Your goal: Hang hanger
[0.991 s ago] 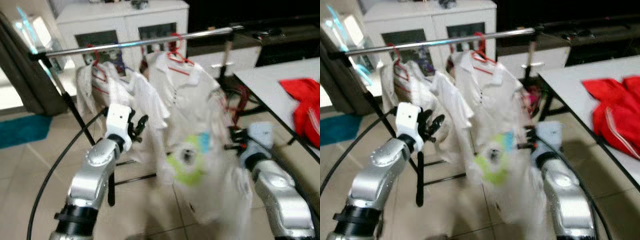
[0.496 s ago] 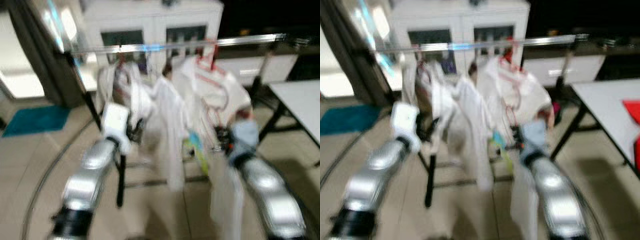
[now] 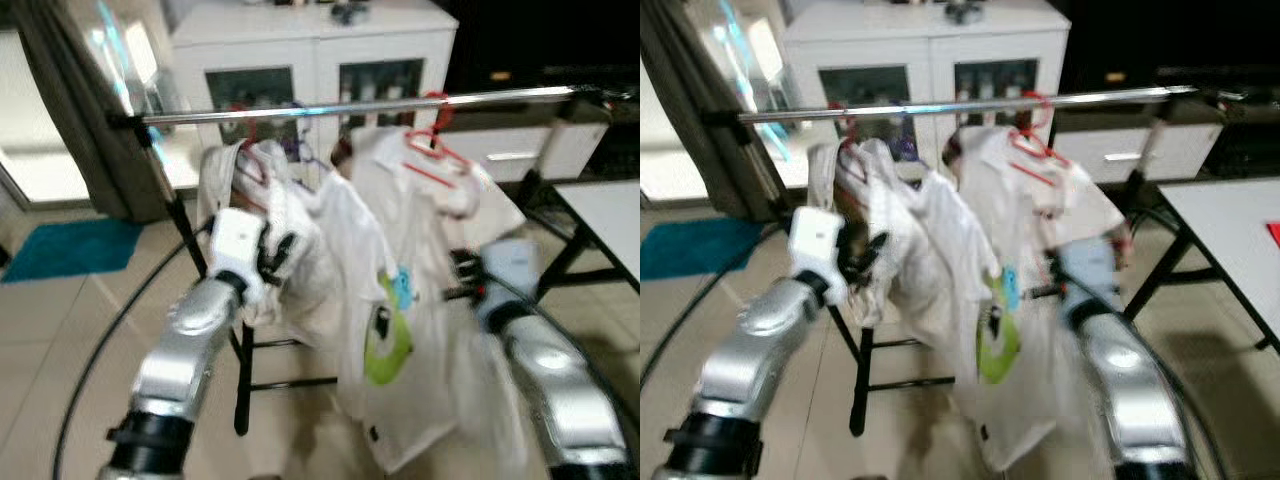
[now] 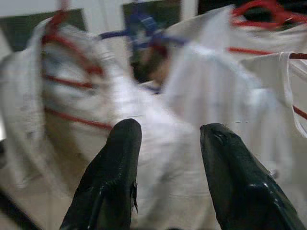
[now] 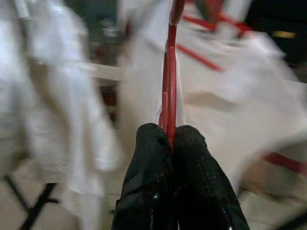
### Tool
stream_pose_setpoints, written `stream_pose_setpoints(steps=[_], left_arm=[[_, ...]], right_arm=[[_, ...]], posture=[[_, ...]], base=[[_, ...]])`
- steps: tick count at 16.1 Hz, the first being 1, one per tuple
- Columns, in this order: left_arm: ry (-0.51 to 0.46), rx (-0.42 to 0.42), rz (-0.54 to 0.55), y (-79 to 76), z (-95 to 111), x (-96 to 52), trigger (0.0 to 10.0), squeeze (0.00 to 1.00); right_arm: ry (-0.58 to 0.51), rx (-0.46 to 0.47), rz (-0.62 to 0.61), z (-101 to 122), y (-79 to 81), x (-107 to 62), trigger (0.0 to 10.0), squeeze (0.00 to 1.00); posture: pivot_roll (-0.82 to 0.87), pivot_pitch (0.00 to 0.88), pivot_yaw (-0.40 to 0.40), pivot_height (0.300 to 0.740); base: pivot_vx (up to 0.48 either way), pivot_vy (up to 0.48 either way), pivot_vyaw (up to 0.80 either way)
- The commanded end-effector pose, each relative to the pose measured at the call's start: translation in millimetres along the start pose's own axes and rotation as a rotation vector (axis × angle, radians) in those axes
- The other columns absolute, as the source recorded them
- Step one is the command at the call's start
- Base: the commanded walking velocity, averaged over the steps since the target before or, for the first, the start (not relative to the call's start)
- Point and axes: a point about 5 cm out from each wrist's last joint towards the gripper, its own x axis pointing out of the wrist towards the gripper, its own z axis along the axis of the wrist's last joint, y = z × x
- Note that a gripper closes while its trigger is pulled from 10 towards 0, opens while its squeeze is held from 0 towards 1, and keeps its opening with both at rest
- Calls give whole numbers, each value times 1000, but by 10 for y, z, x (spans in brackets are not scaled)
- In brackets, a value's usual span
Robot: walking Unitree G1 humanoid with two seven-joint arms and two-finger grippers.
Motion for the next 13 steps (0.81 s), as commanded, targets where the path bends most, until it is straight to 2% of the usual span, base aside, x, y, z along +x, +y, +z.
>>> stream_pose_setpoints(steps=[1, 5, 6, 8, 10, 13], left_arm=[[-9, 6, -6, -33, 23, 23, 10000, 0], [-13, 8, -17, -66, 42, 19, 10000, 0], [-16, 12, -17, -55, 61, 32, 10000, 0], [-27, 14, -14, -20, 103, 17, 10000, 0], [-25, 60, -65, -103, 114, 12, 10000, 0], [-21, 74, -88, -153, 109, -1, 10000, 0]], right_arm=[[-48, -54, -7, 75, -120, 12, 10000, 0], [-100, 1, 1, 164, -182, 60, 10000, 0], [-98, -3, -2, 167, -188, 85, 10000, 0], [-123, 25, 15, 230, -157, 110, 10000, 0], [-151, 32, 47, 269, -175, 101, 10000, 0], [-159, 43, 86, 259, -154, 88, 10000, 0]], posture=[[42, 0, 56, 740], [54, 0, 56, 740], [55, 0, 37, 740], [40, 0, 55, 740], [52, 0, 54, 740], [57, 0, 59, 740]], base=[[337, 0, 0], [338, 0, 0], [337, 0, 0], [339, 0, 0], [337, 0, 0], [337, 0, 0]])
